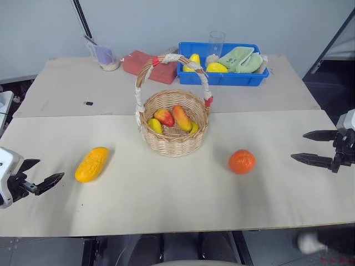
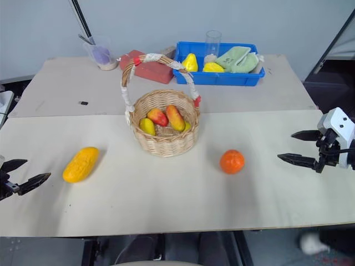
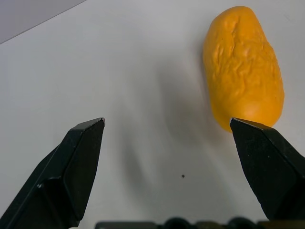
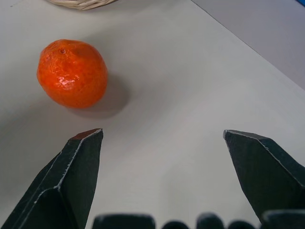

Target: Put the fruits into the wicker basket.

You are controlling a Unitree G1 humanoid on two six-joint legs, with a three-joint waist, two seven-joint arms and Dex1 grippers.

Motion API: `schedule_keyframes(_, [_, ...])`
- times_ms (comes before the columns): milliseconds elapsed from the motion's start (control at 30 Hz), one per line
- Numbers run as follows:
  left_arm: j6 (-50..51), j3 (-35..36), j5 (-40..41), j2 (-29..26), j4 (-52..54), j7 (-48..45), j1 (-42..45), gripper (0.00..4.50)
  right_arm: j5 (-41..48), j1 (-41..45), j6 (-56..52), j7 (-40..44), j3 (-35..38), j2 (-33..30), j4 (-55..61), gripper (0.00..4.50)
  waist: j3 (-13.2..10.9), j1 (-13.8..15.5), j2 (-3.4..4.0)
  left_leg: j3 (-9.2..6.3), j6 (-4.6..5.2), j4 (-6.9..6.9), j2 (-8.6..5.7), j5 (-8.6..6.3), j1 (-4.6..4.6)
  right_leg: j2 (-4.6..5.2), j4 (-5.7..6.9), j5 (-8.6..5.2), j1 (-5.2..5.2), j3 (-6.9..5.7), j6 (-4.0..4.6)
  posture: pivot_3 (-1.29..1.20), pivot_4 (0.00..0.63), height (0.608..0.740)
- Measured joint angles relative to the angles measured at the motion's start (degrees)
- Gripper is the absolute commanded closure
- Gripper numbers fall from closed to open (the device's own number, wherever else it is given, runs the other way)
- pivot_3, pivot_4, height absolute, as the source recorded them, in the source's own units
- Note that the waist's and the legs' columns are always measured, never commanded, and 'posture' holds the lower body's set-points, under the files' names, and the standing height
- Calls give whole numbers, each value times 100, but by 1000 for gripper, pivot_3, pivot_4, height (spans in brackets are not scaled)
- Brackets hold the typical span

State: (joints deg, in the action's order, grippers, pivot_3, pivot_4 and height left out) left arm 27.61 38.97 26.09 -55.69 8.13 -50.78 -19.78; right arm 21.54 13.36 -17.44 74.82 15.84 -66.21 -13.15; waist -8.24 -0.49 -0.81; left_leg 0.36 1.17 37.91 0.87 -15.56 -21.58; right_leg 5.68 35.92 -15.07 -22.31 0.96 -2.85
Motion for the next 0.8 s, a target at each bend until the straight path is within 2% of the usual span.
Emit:
schedule_keyframes(567, [-534, 162, -117, 210, -279, -224, 172, 0, -1, 322, -5, -78, -171, 233, -35, 34, 0, -20, 0, 1, 0, 0, 0, 0, -5, 4, 4, 0, -7, 1, 0, 0, 150, 740])
schedule_keyframes(800, [231, 227, 430, 320, 239, -169, 409, 0, 240, 440, -276, -2, -167, 248, 410, 34, 0, -9, 1, -1, 0, 0, -1, 0, -9, 8, 7, 0, -8, -1, 0, 0, 150, 740])
